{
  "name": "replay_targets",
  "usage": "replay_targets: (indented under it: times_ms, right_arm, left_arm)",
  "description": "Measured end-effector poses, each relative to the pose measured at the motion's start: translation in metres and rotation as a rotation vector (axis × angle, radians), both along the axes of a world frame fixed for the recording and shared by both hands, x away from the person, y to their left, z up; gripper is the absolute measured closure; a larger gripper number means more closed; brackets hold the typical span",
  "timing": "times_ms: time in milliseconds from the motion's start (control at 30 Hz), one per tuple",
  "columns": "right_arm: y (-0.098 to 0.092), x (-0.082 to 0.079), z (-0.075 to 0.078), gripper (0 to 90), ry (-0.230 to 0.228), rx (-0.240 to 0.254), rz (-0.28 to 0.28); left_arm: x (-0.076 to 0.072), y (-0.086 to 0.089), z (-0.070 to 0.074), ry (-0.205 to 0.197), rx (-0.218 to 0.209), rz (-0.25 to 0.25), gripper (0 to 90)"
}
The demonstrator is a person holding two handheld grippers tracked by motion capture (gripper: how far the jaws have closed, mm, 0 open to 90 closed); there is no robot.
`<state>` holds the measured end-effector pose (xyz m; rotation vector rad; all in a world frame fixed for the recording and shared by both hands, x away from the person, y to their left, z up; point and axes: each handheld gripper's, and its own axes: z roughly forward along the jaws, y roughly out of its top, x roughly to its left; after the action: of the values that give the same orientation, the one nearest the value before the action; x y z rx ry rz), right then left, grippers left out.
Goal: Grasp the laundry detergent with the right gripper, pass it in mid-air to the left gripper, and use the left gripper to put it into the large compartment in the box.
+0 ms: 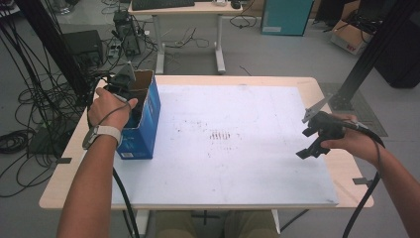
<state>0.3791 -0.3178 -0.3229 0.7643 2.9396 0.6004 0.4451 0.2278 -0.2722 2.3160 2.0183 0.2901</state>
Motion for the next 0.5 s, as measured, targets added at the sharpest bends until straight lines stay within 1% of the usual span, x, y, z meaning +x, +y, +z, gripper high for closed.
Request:
replay_targets:
  times_ms: [200, 500]
  right_arm:
    - [-0.0001, 0.0000, -0.0001, 7.5, 0.000, -0.001, 0.004]
    - [0.0004, -0.0004, -0.0006, 7.6, -0.001, 0.008, -0.004]
  left_arm:
    - [-0.0002, -0.0005, -0.0001, -0.001, 0.001, 0.000, 37.3]
    - [-0.0006, -0.0005, -0.0001, -0.001, 0.002, 0.000, 37.3]
